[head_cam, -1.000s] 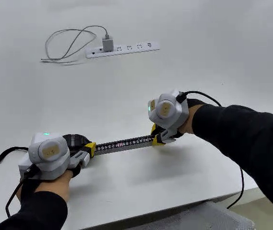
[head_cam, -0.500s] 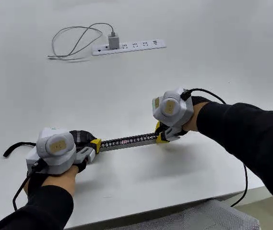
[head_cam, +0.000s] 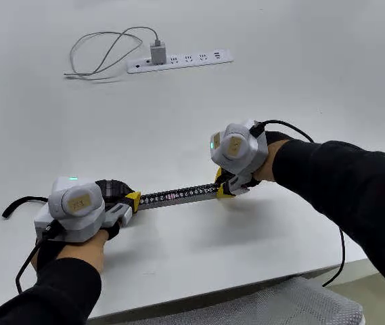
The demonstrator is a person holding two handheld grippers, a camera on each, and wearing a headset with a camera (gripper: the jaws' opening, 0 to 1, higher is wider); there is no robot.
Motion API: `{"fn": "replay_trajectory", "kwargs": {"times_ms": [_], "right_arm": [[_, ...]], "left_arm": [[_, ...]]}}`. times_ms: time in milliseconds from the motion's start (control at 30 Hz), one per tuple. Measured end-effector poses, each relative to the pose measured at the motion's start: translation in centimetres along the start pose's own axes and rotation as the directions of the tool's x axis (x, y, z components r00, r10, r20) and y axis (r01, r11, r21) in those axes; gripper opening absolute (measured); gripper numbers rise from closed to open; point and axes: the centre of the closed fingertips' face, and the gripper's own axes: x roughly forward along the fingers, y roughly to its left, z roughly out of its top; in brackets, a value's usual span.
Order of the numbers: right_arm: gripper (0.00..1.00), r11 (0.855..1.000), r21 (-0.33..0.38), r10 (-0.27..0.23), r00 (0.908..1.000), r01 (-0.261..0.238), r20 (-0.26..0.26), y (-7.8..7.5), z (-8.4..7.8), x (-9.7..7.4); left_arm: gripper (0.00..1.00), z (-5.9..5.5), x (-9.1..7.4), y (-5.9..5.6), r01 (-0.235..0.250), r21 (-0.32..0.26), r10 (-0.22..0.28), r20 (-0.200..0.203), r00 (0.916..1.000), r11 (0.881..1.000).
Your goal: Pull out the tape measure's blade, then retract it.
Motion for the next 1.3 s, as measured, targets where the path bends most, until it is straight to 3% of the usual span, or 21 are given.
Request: {"fn": "replay_trajectory", "kwargs": {"times_ms": [633, 1300], "right_arm": [[0.09, 1.0, 0.018, -0.021, 0.9996, 0.021, 0.018, -0.03, 0.27, 0.13], [0.09, 1.0, 0.007, -0.001, 0.9994, 0.001, 0.033, 0.15, 0.93, 0.43]], "left_arm": [[0.59, -0.01, 0.08, 0.06, 0.001, 0.0, -0.001, -0.006, 1.0, 1.0], [0.59, 0.0, -0.09, -0.02, 0.002, -0.001, -0.002, -0.007, 1.0, 1.0]]}}
